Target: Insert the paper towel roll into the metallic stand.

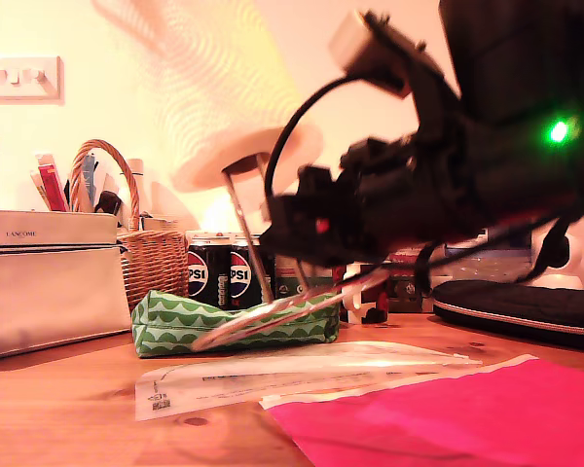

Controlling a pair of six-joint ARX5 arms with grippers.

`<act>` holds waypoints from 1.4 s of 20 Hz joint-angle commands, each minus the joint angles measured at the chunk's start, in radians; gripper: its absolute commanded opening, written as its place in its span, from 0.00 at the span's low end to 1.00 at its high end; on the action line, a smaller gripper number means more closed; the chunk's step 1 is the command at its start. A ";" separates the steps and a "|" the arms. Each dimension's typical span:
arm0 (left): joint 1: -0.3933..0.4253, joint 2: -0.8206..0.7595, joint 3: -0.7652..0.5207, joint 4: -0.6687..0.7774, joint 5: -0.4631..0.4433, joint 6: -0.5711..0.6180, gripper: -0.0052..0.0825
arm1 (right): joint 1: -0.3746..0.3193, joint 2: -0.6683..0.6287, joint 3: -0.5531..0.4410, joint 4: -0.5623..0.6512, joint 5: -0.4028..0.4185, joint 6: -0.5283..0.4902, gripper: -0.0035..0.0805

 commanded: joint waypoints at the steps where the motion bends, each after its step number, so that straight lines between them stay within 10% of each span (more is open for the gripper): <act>1: -0.007 -0.001 -0.003 0.056 -0.023 0.002 0.03 | 0.005 0.047 0.002 0.008 -0.012 0.037 0.03; 14: -0.128 0.079 -0.003 0.027 -0.139 -0.021 0.03 | -0.021 0.127 0.002 -0.071 -0.033 0.083 0.03; 28: -0.145 0.084 -0.003 0.025 -0.151 -0.021 0.03 | -0.019 0.091 0.002 -0.168 -0.063 0.152 0.32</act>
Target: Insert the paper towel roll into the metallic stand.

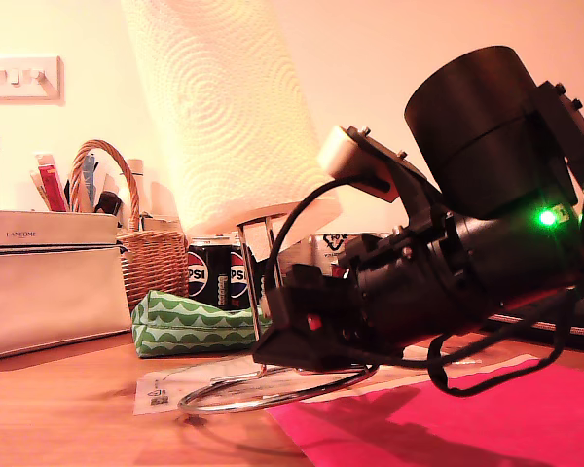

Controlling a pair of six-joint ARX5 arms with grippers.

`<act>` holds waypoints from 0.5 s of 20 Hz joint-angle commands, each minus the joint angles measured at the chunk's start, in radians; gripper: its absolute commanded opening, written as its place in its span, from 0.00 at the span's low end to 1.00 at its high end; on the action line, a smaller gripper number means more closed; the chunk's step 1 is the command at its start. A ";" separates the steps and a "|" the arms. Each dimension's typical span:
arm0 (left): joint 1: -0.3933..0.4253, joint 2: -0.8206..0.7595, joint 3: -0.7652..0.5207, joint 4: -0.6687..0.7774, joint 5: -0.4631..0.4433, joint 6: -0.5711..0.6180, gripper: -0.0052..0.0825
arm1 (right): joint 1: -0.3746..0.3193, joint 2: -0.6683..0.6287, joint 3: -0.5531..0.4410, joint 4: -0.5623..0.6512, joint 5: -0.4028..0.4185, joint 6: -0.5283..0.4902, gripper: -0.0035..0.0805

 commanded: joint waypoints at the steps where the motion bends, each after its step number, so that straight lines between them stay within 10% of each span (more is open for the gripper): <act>1: 0.002 0.016 0.000 0.023 -0.008 0.000 0.03 | 0.000 -0.021 -0.016 -0.020 -0.005 0.022 0.32; 10: -0.004 0.016 0.000 0.015 -0.008 0.001 0.03 | -0.002 -0.133 -0.016 -0.182 0.022 -0.032 0.32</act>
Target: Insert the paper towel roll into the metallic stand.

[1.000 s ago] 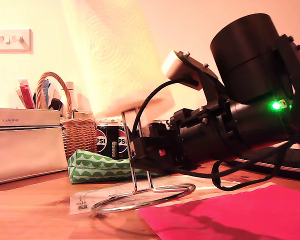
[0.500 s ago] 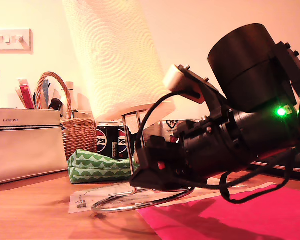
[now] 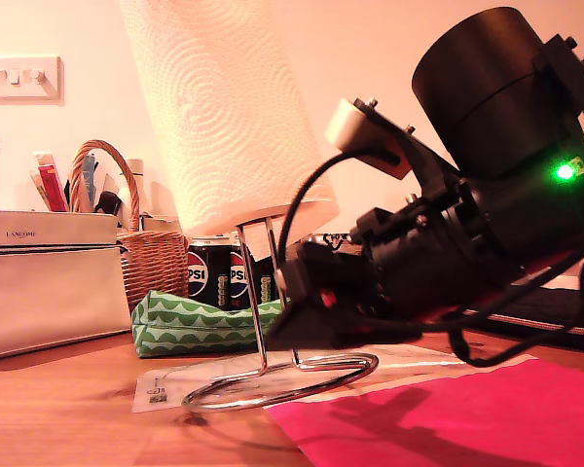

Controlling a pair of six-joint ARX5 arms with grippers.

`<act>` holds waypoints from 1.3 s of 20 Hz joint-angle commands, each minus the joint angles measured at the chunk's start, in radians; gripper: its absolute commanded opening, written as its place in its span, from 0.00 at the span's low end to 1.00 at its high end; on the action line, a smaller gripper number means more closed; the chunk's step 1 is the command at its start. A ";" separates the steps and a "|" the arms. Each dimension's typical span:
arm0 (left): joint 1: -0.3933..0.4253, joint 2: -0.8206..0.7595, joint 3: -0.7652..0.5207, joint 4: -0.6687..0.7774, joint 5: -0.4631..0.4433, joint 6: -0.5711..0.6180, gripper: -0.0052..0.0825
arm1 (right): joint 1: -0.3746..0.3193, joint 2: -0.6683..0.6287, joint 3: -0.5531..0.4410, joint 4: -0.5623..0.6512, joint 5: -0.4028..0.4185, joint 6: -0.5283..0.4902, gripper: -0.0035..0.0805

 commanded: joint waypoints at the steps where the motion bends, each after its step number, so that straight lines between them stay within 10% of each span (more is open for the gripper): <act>1: -0.002 0.016 0.000 0.016 -0.006 0.001 0.03 | -0.002 -0.017 -0.014 -0.007 -0.001 -0.006 0.32; 10: -0.005 0.015 0.000 0.009 -0.006 0.001 0.03 | -0.002 -0.174 -0.014 -0.206 0.000 -0.055 0.31; 16: -0.051 0.016 0.000 0.010 -0.009 0.002 0.03 | 0.000 -0.426 -0.014 -0.537 0.008 -0.048 0.04; 26: -0.162 0.071 0.000 -0.012 -0.124 0.026 0.03 | 0.000 -0.872 -0.014 -0.848 0.113 0.002 0.03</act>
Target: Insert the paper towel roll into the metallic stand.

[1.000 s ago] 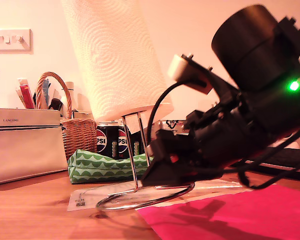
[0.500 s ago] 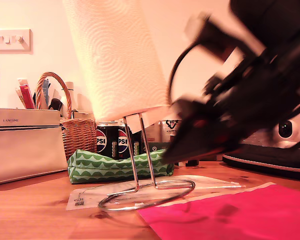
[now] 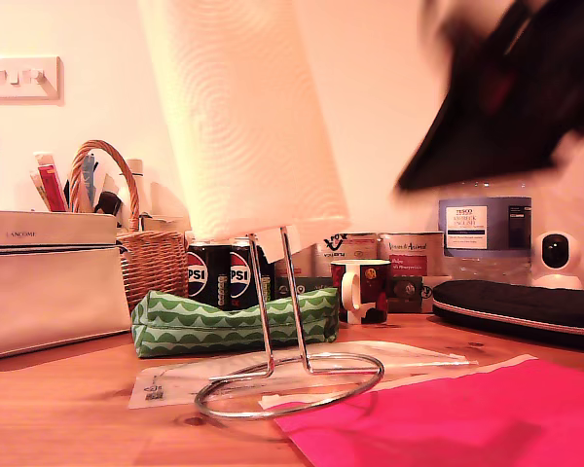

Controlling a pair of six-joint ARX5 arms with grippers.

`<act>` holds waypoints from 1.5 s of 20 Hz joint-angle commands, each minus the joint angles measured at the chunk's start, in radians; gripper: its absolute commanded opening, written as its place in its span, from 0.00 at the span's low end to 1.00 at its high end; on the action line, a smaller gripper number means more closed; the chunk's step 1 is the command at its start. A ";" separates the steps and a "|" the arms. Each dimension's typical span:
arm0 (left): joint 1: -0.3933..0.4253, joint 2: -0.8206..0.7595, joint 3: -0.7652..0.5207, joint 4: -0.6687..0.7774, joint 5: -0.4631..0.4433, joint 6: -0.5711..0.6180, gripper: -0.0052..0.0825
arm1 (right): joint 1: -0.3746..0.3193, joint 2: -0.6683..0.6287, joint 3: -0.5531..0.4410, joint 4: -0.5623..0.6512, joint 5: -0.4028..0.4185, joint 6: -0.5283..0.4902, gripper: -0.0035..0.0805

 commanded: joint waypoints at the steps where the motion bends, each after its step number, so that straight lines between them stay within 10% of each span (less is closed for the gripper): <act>1: -0.024 0.056 0.000 -0.007 -0.029 0.020 0.03 | 0.000 -0.008 -0.013 -0.032 0.002 0.003 0.03; 10: -0.061 0.082 0.000 -0.007 -0.058 0.021 0.04 | 0.000 -0.024 -0.013 -0.071 0.002 0.007 0.03; 15: -0.061 0.082 0.000 -0.022 -0.058 0.021 0.36 | 0.000 -0.024 -0.013 -0.071 0.002 0.006 0.03; 20: -0.061 0.082 0.000 -0.030 -0.058 0.021 0.37 | 0.000 -0.024 -0.013 -0.074 0.004 0.006 0.03; 24: -0.061 0.077 0.024 -0.076 -0.058 0.021 0.36 | 0.000 -0.024 -0.013 -0.074 0.028 0.006 0.03; 27: -0.061 0.050 0.045 -0.114 -0.059 0.010 0.08 | -0.001 -0.024 -0.013 -0.054 0.030 0.003 0.03; 30: -0.050 -0.008 0.045 -0.073 -0.049 -0.001 0.03 | -0.001 -0.024 -0.012 0.040 0.031 0.003 0.03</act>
